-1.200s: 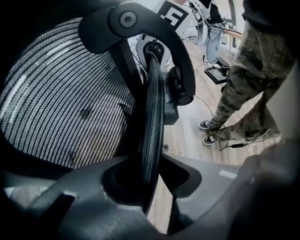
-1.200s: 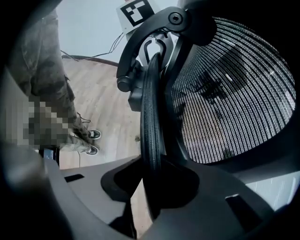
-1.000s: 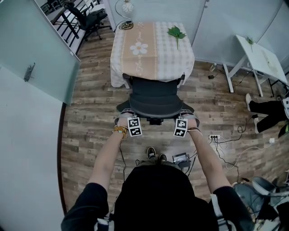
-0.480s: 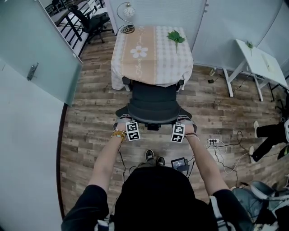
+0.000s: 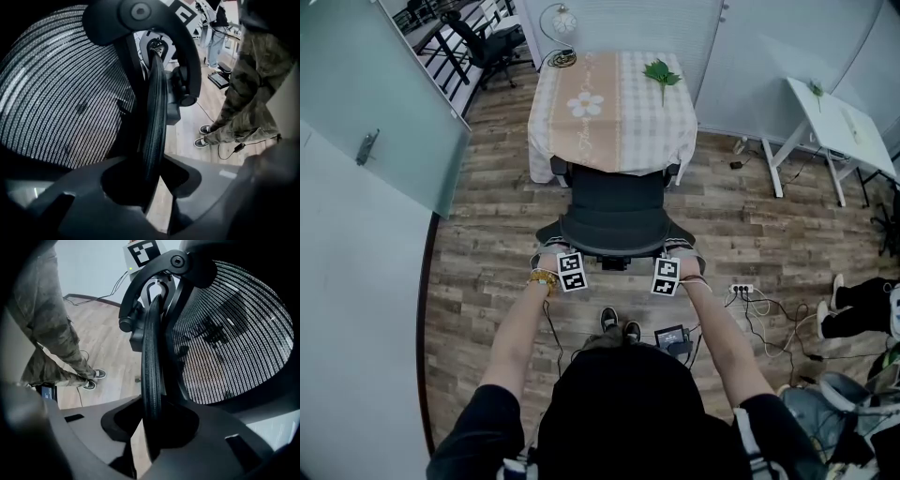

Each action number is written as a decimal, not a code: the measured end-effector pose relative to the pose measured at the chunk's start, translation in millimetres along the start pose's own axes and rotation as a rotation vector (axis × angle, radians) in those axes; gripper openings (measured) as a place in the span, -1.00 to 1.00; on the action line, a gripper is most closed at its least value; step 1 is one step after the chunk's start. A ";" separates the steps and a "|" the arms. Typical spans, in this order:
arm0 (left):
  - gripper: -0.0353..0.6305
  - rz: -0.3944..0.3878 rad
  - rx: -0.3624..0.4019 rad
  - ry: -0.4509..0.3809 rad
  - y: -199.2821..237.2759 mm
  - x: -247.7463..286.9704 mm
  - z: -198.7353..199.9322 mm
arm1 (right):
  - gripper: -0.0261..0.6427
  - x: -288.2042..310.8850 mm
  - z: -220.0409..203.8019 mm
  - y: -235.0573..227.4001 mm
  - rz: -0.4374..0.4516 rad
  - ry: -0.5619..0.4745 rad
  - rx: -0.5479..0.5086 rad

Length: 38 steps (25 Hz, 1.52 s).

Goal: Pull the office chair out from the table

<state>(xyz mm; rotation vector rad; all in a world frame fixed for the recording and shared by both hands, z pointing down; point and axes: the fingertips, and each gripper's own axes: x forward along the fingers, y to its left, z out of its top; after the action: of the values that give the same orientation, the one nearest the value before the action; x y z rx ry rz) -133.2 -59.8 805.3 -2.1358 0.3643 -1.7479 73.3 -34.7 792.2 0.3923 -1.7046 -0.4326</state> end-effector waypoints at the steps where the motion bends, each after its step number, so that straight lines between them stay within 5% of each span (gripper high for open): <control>1: -0.53 0.002 0.001 0.001 -2.2 -1.1 0.6 | -0.66 -1.1 -0.3 2.0 -0.001 -0.001 -0.002; 38: -0.54 0.011 0.007 -0.009 -46.2 -16.9 7.5 | -0.66 -19.3 1.3 42.8 0.000 0.037 0.020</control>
<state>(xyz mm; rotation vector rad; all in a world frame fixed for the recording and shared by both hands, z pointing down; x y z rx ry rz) -130.4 -10.3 808.8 -2.1319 0.3665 -1.7306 74.5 12.0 796.5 0.4128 -1.6736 -0.4065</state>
